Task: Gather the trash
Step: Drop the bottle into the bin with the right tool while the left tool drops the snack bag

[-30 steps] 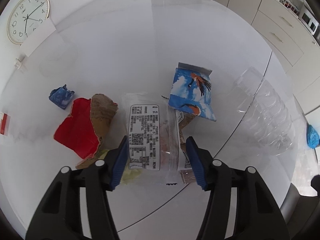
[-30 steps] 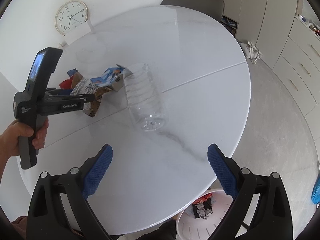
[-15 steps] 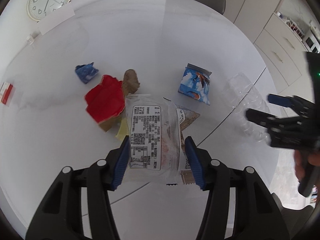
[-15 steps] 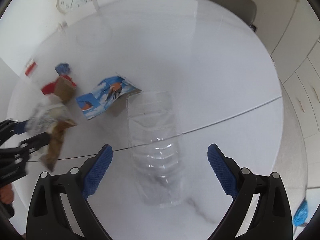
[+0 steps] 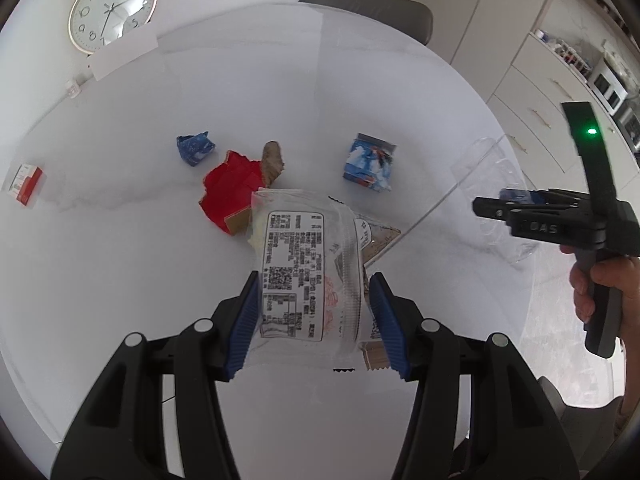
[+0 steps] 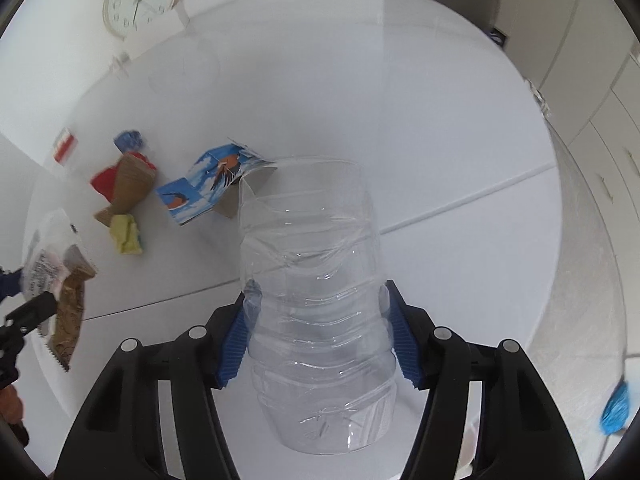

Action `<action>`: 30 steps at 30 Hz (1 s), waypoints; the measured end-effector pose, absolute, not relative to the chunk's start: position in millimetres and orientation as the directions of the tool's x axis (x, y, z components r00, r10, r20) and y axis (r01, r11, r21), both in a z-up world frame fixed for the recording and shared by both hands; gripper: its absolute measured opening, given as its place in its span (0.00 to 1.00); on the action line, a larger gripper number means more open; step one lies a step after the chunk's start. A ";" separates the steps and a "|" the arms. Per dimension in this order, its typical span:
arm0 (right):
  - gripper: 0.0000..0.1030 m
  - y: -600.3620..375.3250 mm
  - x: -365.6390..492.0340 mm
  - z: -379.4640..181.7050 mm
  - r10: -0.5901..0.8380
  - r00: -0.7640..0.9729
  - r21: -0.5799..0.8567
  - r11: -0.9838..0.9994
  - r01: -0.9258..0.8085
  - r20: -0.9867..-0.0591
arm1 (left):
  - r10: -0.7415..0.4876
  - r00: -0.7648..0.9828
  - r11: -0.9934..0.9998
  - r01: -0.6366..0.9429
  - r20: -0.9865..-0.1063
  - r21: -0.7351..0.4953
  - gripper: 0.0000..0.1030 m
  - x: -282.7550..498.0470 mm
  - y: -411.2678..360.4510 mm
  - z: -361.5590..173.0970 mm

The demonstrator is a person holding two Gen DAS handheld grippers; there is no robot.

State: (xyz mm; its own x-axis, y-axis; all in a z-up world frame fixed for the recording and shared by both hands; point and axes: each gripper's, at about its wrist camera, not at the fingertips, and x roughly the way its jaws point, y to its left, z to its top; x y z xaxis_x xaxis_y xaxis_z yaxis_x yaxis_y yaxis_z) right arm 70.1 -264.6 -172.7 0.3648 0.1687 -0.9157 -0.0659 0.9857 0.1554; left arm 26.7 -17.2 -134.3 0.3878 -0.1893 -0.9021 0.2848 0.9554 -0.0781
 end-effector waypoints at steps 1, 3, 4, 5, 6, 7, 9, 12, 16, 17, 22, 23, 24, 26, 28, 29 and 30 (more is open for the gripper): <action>0.60 -274.3 57.0 -165.1 0.186 0.380 0.183 0.982 -0.045 -0.906 | -0.206 0.380 0.950 0.298 -0.902 -0.091 0.52 22.8 -21.0 -131.6; 0.60 -297.1 26.9 -150.8 0.218 0.410 0.238 0.971 -0.002 -0.886 | -0.229 0.373 0.940 0.323 -0.899 -0.106 0.52 13.7 -30.8 -125.9; 0.60 -306.6 13.2 -146.3 0.221 0.424 0.252 0.967 0.018 -0.878 | -0.238 0.373 0.935 0.336 -0.897 -0.109 0.52 9.6 -36.5 -123.7; 0.60 -316.5 -1.8 -141.8 0.218 0.436 0.260 0.965 0.039 -0.873 | -0.249 0.372 0.929 0.354 -0.894 -0.112 0.52 4.9 -43.5 -121.3; 0.60 -325.6 -20.5 -139.6 0.210 0.446 0.263 0.963 0.061 -0.870 | -0.257 0.372 0.924 0.366 -0.892 -0.114 0.52 0.7 -48.7 -119.8; 0.60 -338.2 -41.4 -137.6 0.195 0.454 0.262 0.961 0.090 -0.869 | -0.270 0.368 0.915 0.385 -0.890 -0.119 0.52 -5.1 -57.8 -118.0; 0.60 -359.0 -69.7 -138.6 0.162 0.450 0.250 0.957 0.144 -0.878 | -0.291 0.355 0.898 0.421 -0.888 -0.126 0.52 -14.6 -75.1 -116.6; 0.61 -387.8 -114.7 -154.7 0.110 0.414 0.217 0.951 0.221 -0.904 | -0.318 0.326 0.866 0.482 -0.890 -0.133 0.52 -31.2 -106.4 -118.4; 0.61 -414.6 -157.4 -198.8 0.120 0.344 0.233 0.922 0.309 -0.931 | -0.344 0.269 0.812 0.567 -0.899 -0.141 0.52 -54.5 -152.8 -127.3; 0.61 -421.7 -164.2 -211.6 0.123 0.323 0.232 0.918 0.323 -0.938 | -0.348 0.259 0.798 0.587 -0.901 -0.139 0.52 -60.7 -163.3 -129.2; 0.61 -428.4 -176.8 -287.6 0.189 0.232 0.264 0.897 0.355 -0.954 | -0.354 0.205 0.731 0.669 -0.912 -0.133 0.52 -90.3 -211.4 -140.2; 0.61 -428.5 -176.5 -300.5 0.197 0.215 0.265 0.897 0.353 -0.956 | -0.354 0.200 0.721 0.680 -0.914 -0.130 0.52 -96.0 -219.4 -142.4; 0.62 -425.3 -175.4 -313.3 0.207 0.203 0.269 0.898 0.350 -0.957 | -0.353 0.193 0.711 0.691 -0.915 -0.129 0.52 -99.9 -226.8 -144.0; 0.63 -423.8 -171.2 -339.5 0.229 0.158 0.271 0.899 0.345 -0.960 | -0.350 0.180 0.690 0.713 -0.919 -0.123 0.52 -109.5 -243.9 -148.9; 0.79 -423.3 -167.2 -358.2 0.243 0.120 0.270 0.899 0.346 -0.963 | -0.344 0.169 0.668 0.735 -0.924 -0.114 0.52 -118.1 -259.0 -154.5; 0.80 -423.9 -166.7 -364.1 0.242 0.104 0.263 0.900 0.349 -0.965 | -0.340 0.166 0.658 0.745 -0.926 -0.107 0.52 -122.2 -265.8 -157.7; 0.80 -425.5 -165.6 -368.3 0.243 0.096 0.262 0.900 0.349 -0.965 | -0.334 0.161 0.647 0.755 -0.929 -0.102 0.52 -126.7 -273.4 -162.0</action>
